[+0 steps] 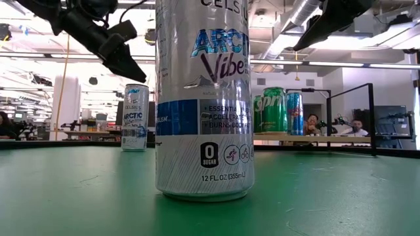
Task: Place canned beverage on shelf
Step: Put the top white-blue soda can on the shelf
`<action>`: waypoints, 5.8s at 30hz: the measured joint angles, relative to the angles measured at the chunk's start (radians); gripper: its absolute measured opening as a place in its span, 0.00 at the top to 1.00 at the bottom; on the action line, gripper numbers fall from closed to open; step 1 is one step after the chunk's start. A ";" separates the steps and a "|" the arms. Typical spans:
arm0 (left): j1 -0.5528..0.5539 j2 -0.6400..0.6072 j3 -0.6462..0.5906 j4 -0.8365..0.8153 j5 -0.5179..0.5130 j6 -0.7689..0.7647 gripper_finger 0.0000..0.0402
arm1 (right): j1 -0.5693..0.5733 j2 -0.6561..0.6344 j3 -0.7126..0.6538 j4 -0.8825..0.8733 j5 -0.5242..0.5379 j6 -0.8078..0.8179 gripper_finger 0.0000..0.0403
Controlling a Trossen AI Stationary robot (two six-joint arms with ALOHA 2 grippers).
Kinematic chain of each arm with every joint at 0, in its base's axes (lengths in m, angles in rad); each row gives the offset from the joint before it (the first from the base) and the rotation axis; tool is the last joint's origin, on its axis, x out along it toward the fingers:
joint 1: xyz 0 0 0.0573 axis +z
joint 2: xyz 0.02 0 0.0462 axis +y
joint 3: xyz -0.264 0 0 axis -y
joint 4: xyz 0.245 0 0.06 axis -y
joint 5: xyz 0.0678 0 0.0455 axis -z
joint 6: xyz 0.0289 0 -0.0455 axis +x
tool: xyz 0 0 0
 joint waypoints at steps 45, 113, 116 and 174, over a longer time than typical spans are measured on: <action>-0.250 0.120 0.101 -0.074 -0.128 -0.313 0.41 | 0.083 -0.007 0.000 -0.040 -0.004 0.176 0.15; -0.667 1.155 0.971 0.057 -0.358 -0.418 0.27 | 0.636 -0.691 -0.297 -0.157 0.394 0.565 0.15; -0.667 1.152 0.971 0.062 -0.357 -0.418 0.21 | 0.636 -0.691 -0.297 -0.157 0.394 0.566 0.15; -0.610 0.594 0.724 -0.319 -0.283 -0.157 0.18 | 0.473 -0.030 -0.258 0.472 0.362 0.322 0.15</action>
